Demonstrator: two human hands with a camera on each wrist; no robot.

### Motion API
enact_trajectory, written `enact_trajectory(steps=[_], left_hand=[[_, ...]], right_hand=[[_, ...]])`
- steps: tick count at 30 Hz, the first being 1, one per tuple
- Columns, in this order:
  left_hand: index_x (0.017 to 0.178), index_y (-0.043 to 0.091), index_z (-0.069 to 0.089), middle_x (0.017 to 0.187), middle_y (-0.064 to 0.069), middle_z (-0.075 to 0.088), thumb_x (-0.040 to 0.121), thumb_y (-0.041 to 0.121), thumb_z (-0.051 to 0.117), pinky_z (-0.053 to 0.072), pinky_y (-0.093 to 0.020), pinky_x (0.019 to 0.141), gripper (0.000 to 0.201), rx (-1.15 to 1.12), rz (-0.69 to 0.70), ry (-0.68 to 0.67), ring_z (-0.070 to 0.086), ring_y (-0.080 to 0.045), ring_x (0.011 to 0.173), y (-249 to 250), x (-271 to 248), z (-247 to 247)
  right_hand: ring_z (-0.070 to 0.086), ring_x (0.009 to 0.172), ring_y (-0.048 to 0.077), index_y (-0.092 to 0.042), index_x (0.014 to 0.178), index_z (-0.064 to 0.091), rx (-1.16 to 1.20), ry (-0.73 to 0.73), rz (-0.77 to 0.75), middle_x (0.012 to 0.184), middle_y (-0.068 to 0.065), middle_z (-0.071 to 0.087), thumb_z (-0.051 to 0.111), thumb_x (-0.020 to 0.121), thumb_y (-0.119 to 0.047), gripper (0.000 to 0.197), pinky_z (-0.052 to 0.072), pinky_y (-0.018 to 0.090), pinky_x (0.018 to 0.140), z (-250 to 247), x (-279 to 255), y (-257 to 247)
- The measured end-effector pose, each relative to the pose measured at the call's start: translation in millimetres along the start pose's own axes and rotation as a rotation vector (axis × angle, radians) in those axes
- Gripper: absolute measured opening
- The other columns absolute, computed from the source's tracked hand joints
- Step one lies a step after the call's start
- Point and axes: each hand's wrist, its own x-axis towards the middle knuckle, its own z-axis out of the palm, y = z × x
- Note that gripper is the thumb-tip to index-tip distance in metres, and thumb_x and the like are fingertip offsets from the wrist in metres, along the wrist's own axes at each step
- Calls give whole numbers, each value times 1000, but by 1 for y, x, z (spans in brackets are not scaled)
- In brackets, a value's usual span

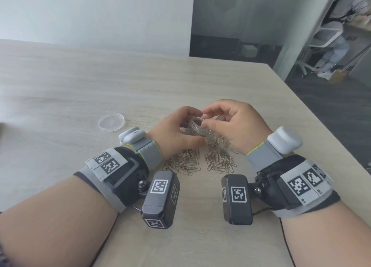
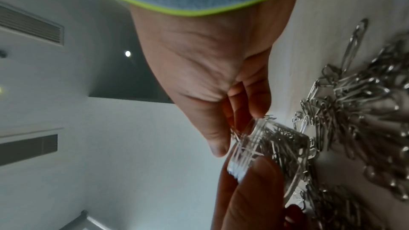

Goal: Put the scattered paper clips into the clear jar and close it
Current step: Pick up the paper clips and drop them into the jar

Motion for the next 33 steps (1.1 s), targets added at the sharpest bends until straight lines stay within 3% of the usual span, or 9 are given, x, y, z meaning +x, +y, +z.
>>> enact_trajectory(steps=[4, 8, 11, 14, 16, 18, 25, 31, 33], left_hand=[[111, 49, 59, 111, 18, 75, 49, 52, 82, 56, -42, 99, 66, -15, 1, 7, 67, -11, 112, 2, 0, -2], [115, 46, 58, 119, 14, 74, 53, 53, 83, 57, -44, 100, 68, -63, -2, 26, 69, -14, 113, 4, 2, -5], [120, 39, 59, 123, 4, 73, 56, 48, 85, 58, -49, 101, 70, -155, -9, 97, 72, -21, 108, 1, 5, -9], [121, 33, 59, 124, -7, 71, 53, 48, 85, 63, -42, 90, 74, -214, -20, 162, 73, -21, 103, 0, 8, -13], [121, 33, 59, 124, -7, 71, 50, 49, 85, 63, -39, 84, 77, -221, -22, 162, 72, -18, 96, 0, 9, -13], [120, 34, 59, 123, -1, 72, 49, 48, 85, 62, -41, 85, 76, -214, -24, 155, 71, -15, 89, -1, 9, -12], [119, 35, 61, 121, -1, 73, 52, 46, 88, 58, -52, 100, 73, -215, -52, 142, 74, -22, 101, -4, 10, -11], [116, 41, 62, 110, 0, 75, 53, 49, 88, 55, -60, 99, 68, -182, -52, 147, 67, -23, 92, -5, 11, -9], [114, 44, 63, 112, -13, 73, 54, 50, 88, 53, -61, 95, 66, -183, -44, 142, 62, -23, 87, -4, 11, -8]], right_hand=[[71, 78, 34, -16, 92, 73, 149, 79, 11, 84, 2, 75, 75, 82, -12, 11, 59, 42, 69, -5, 3, -1], [68, 66, 16, -12, 88, 72, 106, 177, 34, 72, 4, 70, 69, 87, -13, 3, 57, 34, 61, -15, 5, 2], [59, 64, 8, -19, 89, 73, -205, 149, 96, 76, -4, 67, 66, 90, -30, 13, 47, 26, 66, -24, 8, 14], [60, 104, 15, -27, 114, 69, -558, -125, 223, 111, -5, 65, 61, 86, -53, 40, 45, 28, 89, -21, 9, 19], [44, 130, 20, -31, 132, 58, -712, -297, 288, 137, -2, 48, 61, 78, -67, 64, 37, 33, 107, -18, 8, 17], [35, 136, 19, -38, 139, 49, -744, -397, 312, 143, -3, 36, 64, 70, -73, 79, 32, 36, 112, -19, 5, 9], [53, 107, 13, -43, 129, 52, -742, -595, 201, 116, -7, 47, 80, 65, -58, 72, 45, 32, 95, -19, -5, -11], [53, 69, 3, -29, 104, 71, -682, -443, 139, 79, -15, 55, 75, 78, -28, 26, 42, 21, 63, -13, 0, -4], [50, 64, 1, -28, 99, 71, -679, -408, 131, 73, -16, 54, 71, 79, -20, 21, 39, 21, 59, -10, 2, -2]])
